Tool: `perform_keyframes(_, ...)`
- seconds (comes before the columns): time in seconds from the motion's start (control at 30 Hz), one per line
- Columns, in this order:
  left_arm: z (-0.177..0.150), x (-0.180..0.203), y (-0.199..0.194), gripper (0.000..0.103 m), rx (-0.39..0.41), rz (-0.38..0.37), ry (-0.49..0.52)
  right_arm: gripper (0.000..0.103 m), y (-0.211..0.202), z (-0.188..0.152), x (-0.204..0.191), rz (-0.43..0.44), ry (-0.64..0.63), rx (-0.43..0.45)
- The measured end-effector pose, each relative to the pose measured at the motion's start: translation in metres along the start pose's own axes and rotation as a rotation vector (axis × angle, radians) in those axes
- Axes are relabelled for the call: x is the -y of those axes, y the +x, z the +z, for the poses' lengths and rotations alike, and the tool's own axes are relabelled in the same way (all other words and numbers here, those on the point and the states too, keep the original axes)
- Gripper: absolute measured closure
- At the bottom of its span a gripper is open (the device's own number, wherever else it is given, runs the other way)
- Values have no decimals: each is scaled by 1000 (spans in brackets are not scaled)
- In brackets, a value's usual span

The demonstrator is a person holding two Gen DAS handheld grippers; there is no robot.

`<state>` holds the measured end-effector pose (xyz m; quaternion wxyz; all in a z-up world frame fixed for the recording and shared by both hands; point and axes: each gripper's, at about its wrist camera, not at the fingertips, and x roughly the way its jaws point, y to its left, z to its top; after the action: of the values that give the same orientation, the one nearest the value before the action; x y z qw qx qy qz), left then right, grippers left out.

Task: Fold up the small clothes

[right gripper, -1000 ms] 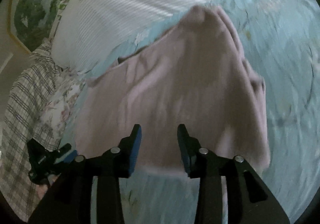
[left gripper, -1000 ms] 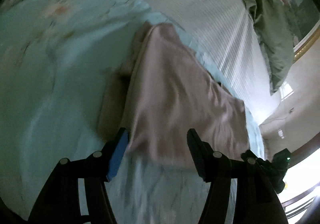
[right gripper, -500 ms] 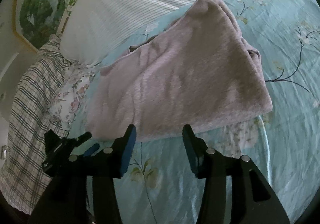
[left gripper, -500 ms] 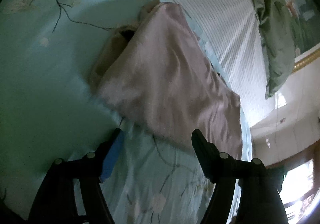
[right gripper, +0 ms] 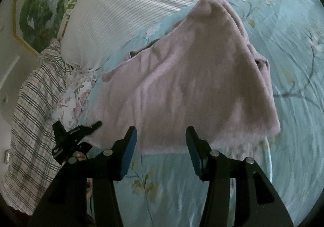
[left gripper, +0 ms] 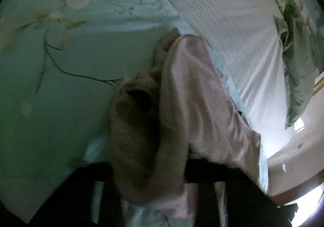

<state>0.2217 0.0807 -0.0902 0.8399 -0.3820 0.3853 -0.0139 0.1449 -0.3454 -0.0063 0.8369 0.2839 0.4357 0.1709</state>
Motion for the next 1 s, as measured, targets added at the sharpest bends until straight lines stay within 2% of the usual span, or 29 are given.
perform_keyframes(0.07, 1, 9, -3, 95, 14, -13, 25, 51, 1, 10, 1, 13, -8, 8)
perform_keyframes(0.27, -13, 87, -14, 95, 39, -50, 277, 51, 3, 45, 6, 57, 3, 14)
perform_keyframes(0.4, -44, 151, -2, 95, 9, -80, 484, 51, 11, 70, 5, 107, 14, 3)
perform_keyframes(0.47, -61, 169, 6, 95, -13, -88, 562, 51, 20, 80, 5, 128, 21, -16)
perform_keyframes(0.53, -81, 185, 19, 95, -46, -86, 636, 43, 32, 88, 7, 148, 36, -52)
perform_keyframes(0.57, -88, 188, 23, 95, -62, -90, 656, 35, 38, 90, 9, 160, 42, -69)
perform_keyframes(0.6, -96, 189, 30, 95, -86, -94, 672, 33, 47, 93, 10, 166, 50, -86)
perform_keyframes(0.73, -109, 187, 43, 95, -135, -102, 675, 33, 73, 100, 12, 158, 51, -141)
perform_keyframes(0.9, -102, 184, 36, 95, -117, -140, 651, 33, 102, 108, 10, 174, 66, -193)
perform_keyframes(1.0, -98, 183, 30, 95, -110, -148, 650, 33, 123, 118, 2, 216, 84, -218)
